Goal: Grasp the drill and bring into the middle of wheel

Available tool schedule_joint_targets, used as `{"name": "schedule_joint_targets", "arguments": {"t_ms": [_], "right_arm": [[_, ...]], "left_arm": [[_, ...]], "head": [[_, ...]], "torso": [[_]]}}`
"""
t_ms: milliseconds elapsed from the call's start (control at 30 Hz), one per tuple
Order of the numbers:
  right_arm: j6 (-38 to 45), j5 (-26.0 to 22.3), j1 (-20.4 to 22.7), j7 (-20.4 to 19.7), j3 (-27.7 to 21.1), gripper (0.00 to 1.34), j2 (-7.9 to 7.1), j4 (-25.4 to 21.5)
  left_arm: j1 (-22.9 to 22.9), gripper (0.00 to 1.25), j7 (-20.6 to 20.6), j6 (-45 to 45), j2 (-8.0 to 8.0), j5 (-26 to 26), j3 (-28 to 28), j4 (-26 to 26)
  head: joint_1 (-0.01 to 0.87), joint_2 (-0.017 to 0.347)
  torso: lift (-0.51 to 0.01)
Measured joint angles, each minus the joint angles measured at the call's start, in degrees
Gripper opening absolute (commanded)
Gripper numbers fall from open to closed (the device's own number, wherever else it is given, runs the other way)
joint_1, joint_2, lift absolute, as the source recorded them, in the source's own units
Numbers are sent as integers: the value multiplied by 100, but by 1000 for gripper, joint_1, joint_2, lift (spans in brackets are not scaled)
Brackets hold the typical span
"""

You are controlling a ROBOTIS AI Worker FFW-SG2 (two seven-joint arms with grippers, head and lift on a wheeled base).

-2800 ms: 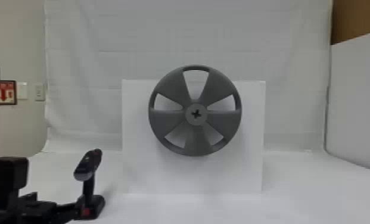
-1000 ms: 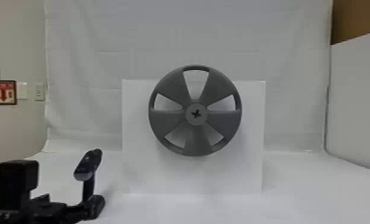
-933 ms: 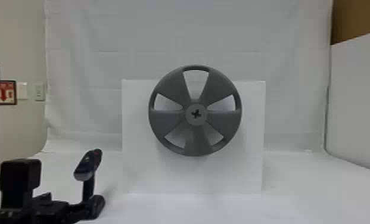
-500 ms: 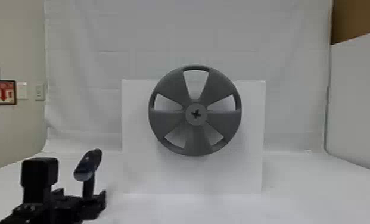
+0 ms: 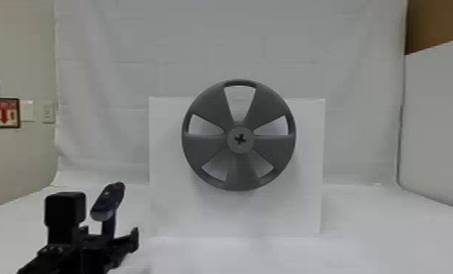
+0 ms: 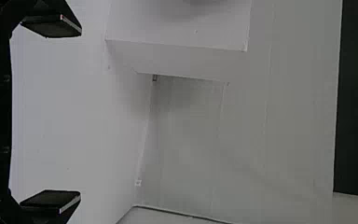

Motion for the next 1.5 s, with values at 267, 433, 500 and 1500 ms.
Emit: {"name": "schedule_joint_targets", "arguments": {"t_ms": [267, 433, 500, 1500], "right_arm": [[0, 19, -15, 2, 69, 1259, -1, 23], [0, 21, -15, 1, 87, 1259, -1, 28], [0, 26, -15, 1, 98, 1259, -1, 28], [9, 58, -3, 0, 184, 1259, -9, 53]], "left_arm": [[-106, 1132, 271, -298, -38, 9, -124, 347], [-194, 1129, 440, -451, -52, -2, -206, 530], [-230, 1128, 473, -512, -57, -14, -237, 604], [-740, 1077, 1152, -1307, -133, -70, -328, 1855]], "head": [[54, 31], [54, 31], [54, 31], [54, 31]], "torso": [[-403], [-403], [-403], [-403]]}}
